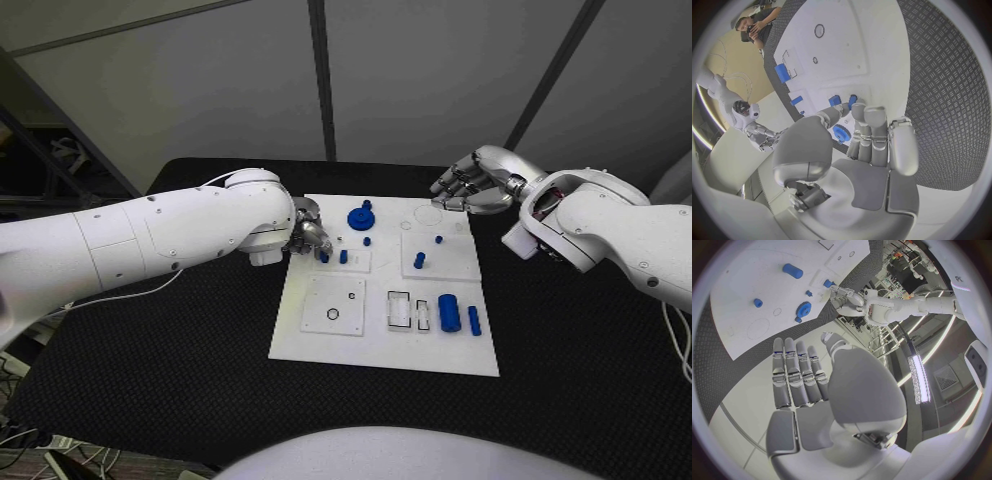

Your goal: Assemble the parts on the task board

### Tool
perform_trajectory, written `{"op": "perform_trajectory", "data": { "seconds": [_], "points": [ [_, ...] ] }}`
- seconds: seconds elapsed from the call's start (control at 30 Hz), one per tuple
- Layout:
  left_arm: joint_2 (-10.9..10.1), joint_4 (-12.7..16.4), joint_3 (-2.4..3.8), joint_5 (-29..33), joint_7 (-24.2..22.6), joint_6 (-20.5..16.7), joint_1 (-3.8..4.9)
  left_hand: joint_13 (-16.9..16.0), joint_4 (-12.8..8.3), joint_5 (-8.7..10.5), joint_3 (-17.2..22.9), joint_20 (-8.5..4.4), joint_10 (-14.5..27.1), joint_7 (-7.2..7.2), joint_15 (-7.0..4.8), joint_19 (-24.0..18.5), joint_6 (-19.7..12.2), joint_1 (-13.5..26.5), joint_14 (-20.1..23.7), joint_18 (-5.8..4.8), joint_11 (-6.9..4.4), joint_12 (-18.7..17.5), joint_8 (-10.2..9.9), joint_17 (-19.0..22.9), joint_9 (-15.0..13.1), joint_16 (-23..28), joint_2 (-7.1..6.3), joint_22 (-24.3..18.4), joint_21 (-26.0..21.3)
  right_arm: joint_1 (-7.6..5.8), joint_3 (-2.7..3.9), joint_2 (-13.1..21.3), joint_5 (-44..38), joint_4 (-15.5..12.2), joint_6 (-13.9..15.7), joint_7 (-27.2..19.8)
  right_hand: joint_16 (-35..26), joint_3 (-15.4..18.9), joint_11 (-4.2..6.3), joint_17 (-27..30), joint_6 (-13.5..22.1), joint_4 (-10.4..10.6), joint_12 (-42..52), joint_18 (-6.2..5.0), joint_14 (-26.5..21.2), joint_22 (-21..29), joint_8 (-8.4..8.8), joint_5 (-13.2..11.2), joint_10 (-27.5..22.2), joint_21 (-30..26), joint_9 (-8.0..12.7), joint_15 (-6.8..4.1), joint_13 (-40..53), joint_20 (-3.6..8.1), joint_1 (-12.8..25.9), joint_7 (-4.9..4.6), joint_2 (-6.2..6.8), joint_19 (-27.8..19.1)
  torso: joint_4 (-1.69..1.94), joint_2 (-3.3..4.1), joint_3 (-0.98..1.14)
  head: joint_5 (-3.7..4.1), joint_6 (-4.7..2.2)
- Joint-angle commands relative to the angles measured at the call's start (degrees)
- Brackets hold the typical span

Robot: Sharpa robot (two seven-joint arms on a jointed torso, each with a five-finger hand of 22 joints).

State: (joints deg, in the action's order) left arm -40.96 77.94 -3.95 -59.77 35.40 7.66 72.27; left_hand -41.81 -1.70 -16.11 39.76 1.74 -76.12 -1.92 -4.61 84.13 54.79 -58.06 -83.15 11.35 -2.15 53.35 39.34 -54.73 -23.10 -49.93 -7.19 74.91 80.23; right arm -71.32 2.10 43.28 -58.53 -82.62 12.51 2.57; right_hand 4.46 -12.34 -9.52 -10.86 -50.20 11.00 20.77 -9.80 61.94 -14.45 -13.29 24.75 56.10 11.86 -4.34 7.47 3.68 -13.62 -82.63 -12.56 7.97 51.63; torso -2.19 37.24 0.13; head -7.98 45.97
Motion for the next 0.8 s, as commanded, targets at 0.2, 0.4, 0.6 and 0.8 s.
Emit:
{"op": "perform_trajectory", "data": {
  "seconds": [0.2,0.4,0.6,0.8],
  "points": [
    [0.24,-0.57,-0.38,0.38,1.31,1.82,-0.28,-0.63,1.43,1.99,-3.02,-0.48,-0.53,0.45,-0.51,2.0,1.19,2.9,-0.16,-8.86,-0.24,1.0,-0.16,-0.12,0.37,-0.4,-0.11,5.42,0.61,-0.11,0.03,0.06,0.16,-0.14,-0.13,-0.21,0.03,-0.28,0.33,0.15,-0.37,-0.15,0.08,-0.62,0.34,0.15,-0.13,0.28,-0.01,-0.41,0.11,-0.14,-0.08,-0.14,-0.11,-0.05,-0.15,0.5,0.04,0.01,-0.02,0.07,0.0],
    [0.27,-0.88,-0.39,0.38,1.54,1.63,-0.28,-1.04,3.73,4.34,-6.68,-0.5,-0.77,0.54,-0.54,2.11,2.16,5.37,-0.18,-8.93,-0.27,1.55,-0.5,-0.17,0.71,-0.43,0.04,5.75,0.83,-0.11,0.03,0.06,0.16,-0.13,-0.15,-0.2,0.01,-0.27,0.32,0.18,-0.35,-0.14,0.07,-0.61,0.32,0.17,-0.12,0.29,-0.03,-0.44,0.12,-0.12,-0.08,-0.14,-0.08,-0.07,-0.12,0.51,0.05,-0.01,-0.02,0.11,0.04],
    [0.29,-1.07,-0.4,0.38,1.65,1.5,-0.28,-1.49,5.04,7.95,-9.68,-0.53,-0.94,0.54,-0.56,2.21,2.75,6.43,-0.2,-8.98,-0.29,2.05,-0.81,-0.21,0.98,-0.44,0.15,6.04,1.01,-0.11,0.03,0.08,0.16,-0.12,-0.19,-0.21,0.01,-0.27,0.32,0.18,-0.35,-0.14,0.07,-0.61,0.32,0.17,-0.12,0.29,-0.03,-0.44,0.12,-0.12,-0.08,-0.14,-0.08,-0.07,-0.12,0.51,0.06,-0.02,-0.02,0.18,0.04],
    [0.27,-1.3,-0.4,0.38,1.63,1.04,-0.28,-1.88,6.41,8.18,-12.8,-0.55,-1.06,0.53,-0.55,2.3,3.21,7.32,-0.21,-9.04,-0.26,2.47,-0.99,-0.23,1.15,-0.44,0.38,6.31,1.18,-0.11,0.03,0.09,0.16,-0.12,-0.22,-0.19,-0.03,-0.23,0.27,0.23,-0.31,-0.1,0.04,-0.6,0.28,0.22,-0.09,0.29,-0.08,-0.51,0.13,-0.09,-0.08,-0.16,0.02,-0.13,-0.05,0.52,0.06,-0.04,0.0,0.25,-0.06]
  ]
}}
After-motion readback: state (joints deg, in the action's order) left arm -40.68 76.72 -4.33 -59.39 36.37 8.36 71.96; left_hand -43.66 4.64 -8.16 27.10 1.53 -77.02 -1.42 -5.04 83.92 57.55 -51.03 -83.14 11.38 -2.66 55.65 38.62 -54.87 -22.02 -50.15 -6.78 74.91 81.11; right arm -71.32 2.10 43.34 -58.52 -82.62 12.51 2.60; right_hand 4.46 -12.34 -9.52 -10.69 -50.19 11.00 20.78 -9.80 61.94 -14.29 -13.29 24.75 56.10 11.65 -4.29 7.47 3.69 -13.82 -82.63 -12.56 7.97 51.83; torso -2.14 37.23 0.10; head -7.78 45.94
